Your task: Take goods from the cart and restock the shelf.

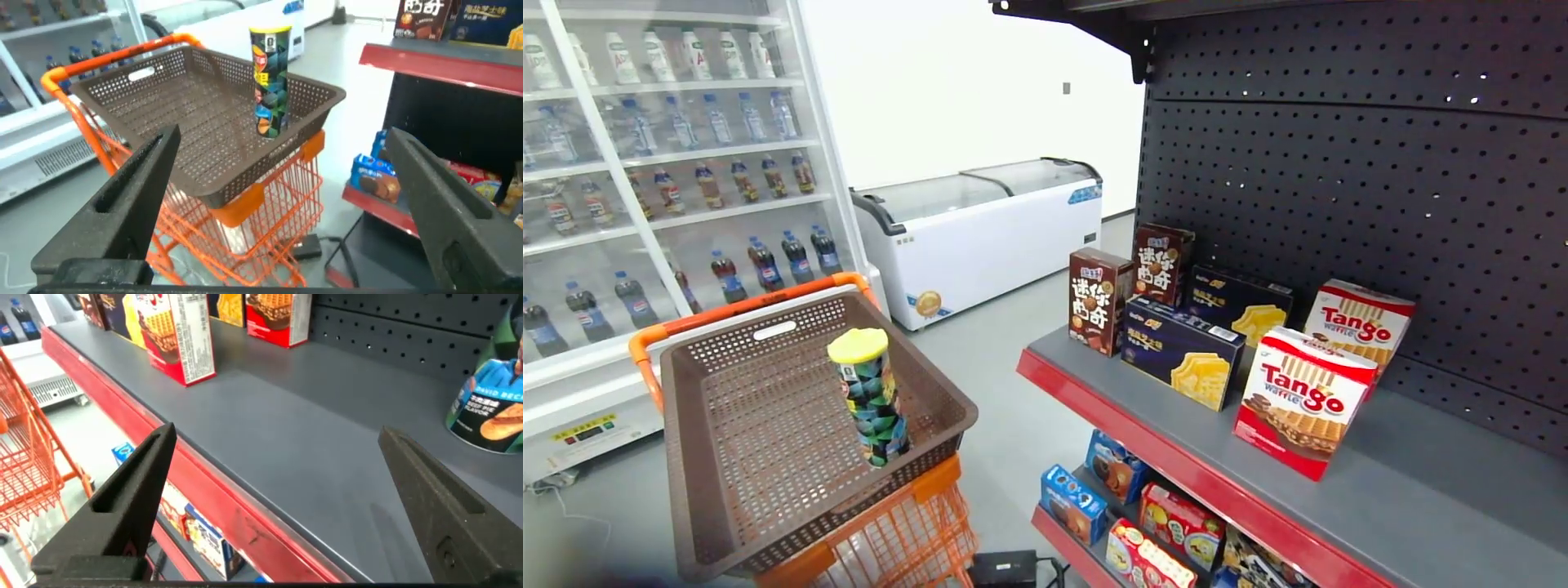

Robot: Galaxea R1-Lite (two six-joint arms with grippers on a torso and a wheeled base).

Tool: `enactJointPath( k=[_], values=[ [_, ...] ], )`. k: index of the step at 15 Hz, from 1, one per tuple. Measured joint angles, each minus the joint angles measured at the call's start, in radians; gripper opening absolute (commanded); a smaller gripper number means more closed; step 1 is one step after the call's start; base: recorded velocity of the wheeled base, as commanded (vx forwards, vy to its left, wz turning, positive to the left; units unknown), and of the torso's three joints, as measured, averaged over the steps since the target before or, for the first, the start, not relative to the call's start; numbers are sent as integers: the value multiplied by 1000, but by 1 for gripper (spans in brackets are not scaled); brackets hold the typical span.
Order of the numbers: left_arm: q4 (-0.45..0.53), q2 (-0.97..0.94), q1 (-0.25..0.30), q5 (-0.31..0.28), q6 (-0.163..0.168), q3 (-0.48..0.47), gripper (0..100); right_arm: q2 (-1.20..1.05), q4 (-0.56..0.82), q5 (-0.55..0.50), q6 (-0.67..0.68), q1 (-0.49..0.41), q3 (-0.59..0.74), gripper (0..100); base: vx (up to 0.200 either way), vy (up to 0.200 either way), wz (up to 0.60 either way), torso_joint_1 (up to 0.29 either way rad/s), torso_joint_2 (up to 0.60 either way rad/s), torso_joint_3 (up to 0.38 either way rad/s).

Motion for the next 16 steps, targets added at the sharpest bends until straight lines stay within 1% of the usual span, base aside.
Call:
enactJointPath(
  k=[3, 5, 6, 8, 9, 10, 12, 14, 16],
  values=[
    [23, 164, 0, 12, 11, -103, 100, 0, 0, 0, 0, 0, 0, 100, 0, 0, 0, 0, 0, 0],
    [26, 343, 4, 25, 23, -190, 100, 0, 0, 0, 0, 0, 0, 100, 0, 0, 0, 0, 0, 0],
    [20, 404, 6, 28, 37, -216, 100, 0, 0, 0, 0, 0, 0, 100, 0, 0, 0, 0, 0, 0],
    [-13, 583, 20, 29, 82, -271, 100, 0, 0, 0, 0, 0, 0, 100, 0, 0, 0, 0, 0, 0],
    [-42, 660, 34, 13, 97, -287, 100, 0, 0, 0, 0, 0, 0, 100, 0, 0, 0, 0, 0, 0],
    [-81, 738, 48, -17, 110, -297, 100, 0, 0, 0, 0, 1, 0, 100, 0, 0, 0, 0, 0, 0],
    [-179, 877, 62, -64, 125, -306, 100, 0, 0, 0, 0, 0, 0, 100, 0, 0, 0, 0, 0, 0],
    [-287, 1007, 66, -78, 143, -307, 100, 0, 0, 0, 0, 0, 0, 100, 0, 0, 0, 0, 0, 0],
    [-418, 1133, 67, -81, 159, -308, 100, 0, 0, 0, 0, 0, 0, 100, 0, 0, 0, 0, 0, 0]
  ],
)
